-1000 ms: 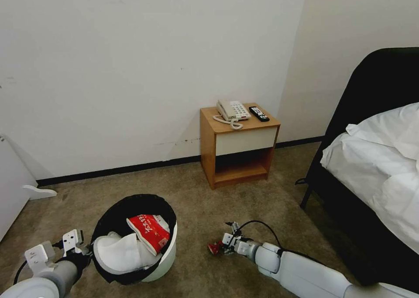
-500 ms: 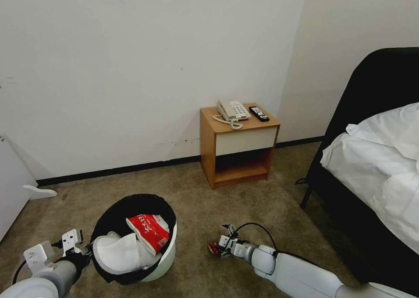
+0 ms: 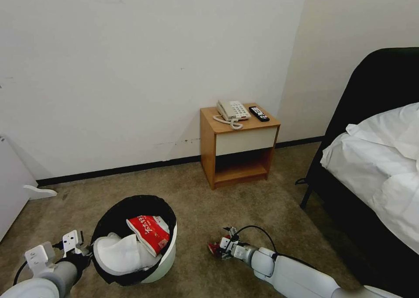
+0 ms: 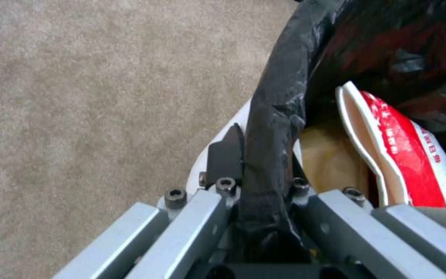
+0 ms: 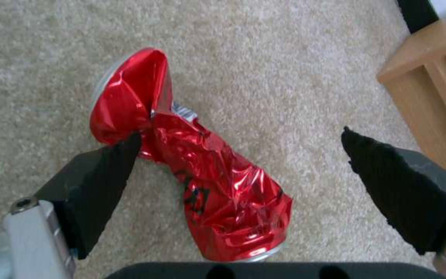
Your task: Pick up the trash bin, then pick up the garbage from the floor and place it into the trash bin.
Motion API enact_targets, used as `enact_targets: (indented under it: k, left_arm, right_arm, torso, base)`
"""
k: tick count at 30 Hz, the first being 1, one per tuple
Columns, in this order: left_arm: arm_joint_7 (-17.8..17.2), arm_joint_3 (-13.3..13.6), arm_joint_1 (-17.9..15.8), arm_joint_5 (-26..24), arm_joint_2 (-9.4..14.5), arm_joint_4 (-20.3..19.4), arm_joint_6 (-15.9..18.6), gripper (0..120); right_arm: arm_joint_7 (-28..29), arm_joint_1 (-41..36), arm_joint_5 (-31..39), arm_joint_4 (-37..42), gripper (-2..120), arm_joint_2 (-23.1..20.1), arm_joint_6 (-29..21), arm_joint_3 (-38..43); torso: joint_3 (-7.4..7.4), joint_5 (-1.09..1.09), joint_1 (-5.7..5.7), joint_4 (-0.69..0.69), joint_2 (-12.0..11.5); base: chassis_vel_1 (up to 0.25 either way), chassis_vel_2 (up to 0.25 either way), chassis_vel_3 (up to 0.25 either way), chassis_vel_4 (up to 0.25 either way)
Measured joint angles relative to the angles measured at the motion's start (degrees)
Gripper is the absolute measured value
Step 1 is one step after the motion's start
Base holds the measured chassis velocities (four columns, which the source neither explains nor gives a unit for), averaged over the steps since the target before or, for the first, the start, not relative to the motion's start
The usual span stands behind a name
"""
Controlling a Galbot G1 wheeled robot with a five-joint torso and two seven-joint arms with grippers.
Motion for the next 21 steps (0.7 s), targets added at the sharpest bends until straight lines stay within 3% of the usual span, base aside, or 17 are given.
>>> enact_targets:
  k: [21]
  left_arm:
    - [0.0,0.0,0.5,0.6,-0.4,-0.3,0.0,1]
  right_arm:
    - [-1.0,0.3,0.0,-8.1,98,4.8,3.8,1.0]
  torso:
    - [0.00,0.00,0.00,0.00,0.0]
  base:
    - [0.000,0.000,0.000,0.000]
